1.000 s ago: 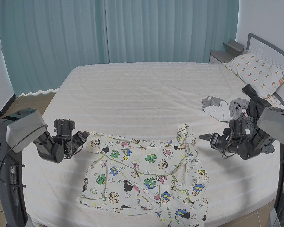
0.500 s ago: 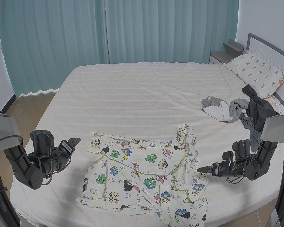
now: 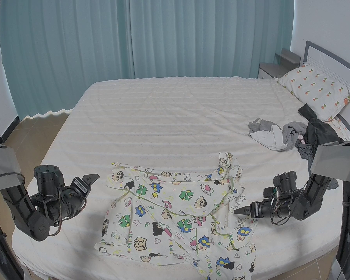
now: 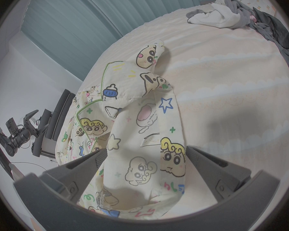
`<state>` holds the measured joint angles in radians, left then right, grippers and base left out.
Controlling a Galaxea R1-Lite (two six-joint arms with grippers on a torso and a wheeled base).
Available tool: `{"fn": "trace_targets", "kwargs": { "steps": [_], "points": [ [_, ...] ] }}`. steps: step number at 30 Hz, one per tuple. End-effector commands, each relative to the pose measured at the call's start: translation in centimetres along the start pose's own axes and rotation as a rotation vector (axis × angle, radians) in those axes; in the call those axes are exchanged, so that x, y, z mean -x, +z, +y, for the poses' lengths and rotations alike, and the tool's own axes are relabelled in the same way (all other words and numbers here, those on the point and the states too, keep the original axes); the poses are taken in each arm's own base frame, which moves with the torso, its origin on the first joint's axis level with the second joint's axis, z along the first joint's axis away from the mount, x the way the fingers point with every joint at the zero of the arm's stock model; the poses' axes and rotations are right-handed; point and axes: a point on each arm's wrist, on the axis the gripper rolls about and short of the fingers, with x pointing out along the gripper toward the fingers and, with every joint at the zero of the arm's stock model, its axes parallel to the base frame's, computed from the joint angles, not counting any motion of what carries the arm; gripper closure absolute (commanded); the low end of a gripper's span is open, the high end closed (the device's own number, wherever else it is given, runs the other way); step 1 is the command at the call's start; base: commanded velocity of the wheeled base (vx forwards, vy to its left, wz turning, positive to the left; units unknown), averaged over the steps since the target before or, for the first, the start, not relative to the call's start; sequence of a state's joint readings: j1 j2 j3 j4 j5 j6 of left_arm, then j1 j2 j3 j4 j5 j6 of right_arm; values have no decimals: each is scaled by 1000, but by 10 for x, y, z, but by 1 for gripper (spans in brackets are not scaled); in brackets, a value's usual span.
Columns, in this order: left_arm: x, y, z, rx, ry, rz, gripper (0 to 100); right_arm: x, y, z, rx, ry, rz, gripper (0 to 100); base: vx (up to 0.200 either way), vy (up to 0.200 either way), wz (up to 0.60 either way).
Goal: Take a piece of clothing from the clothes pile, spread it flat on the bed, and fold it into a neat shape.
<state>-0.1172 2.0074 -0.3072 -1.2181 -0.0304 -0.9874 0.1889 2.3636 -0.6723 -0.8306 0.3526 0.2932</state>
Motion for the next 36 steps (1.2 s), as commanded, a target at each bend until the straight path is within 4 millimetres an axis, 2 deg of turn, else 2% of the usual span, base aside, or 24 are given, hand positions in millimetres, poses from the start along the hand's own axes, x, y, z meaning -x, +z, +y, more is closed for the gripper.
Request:
{"fn": "trace_targets", "kwargs": {
  "steps": [1, 17, 22, 28, 36],
  "points": [
    [-1, -1, 1, 1, 6, 4, 0, -2, 1, 0, 1, 0, -3, 100, 0, 0, 0],
    [1, -1, 3, 0, 13, 1, 0, -2, 6, 2, -43, -79, 5, 100, 0, 0, 0],
    [1, -1, 3, 0, 14, 3, 0, 19, 17, -6, -125, -128, -60, 100, 0, 0, 0],
    [1, -1, 3, 0, 16, 3, 0, 43, 16, -18, -165, -166, -84, 100, 0, 0, 0],
    [2, -3, 5, 0, 22, 8, 0, 61, 11, -46, -242, -253, -104, 100, 0, 0, 0]
  ]
}}
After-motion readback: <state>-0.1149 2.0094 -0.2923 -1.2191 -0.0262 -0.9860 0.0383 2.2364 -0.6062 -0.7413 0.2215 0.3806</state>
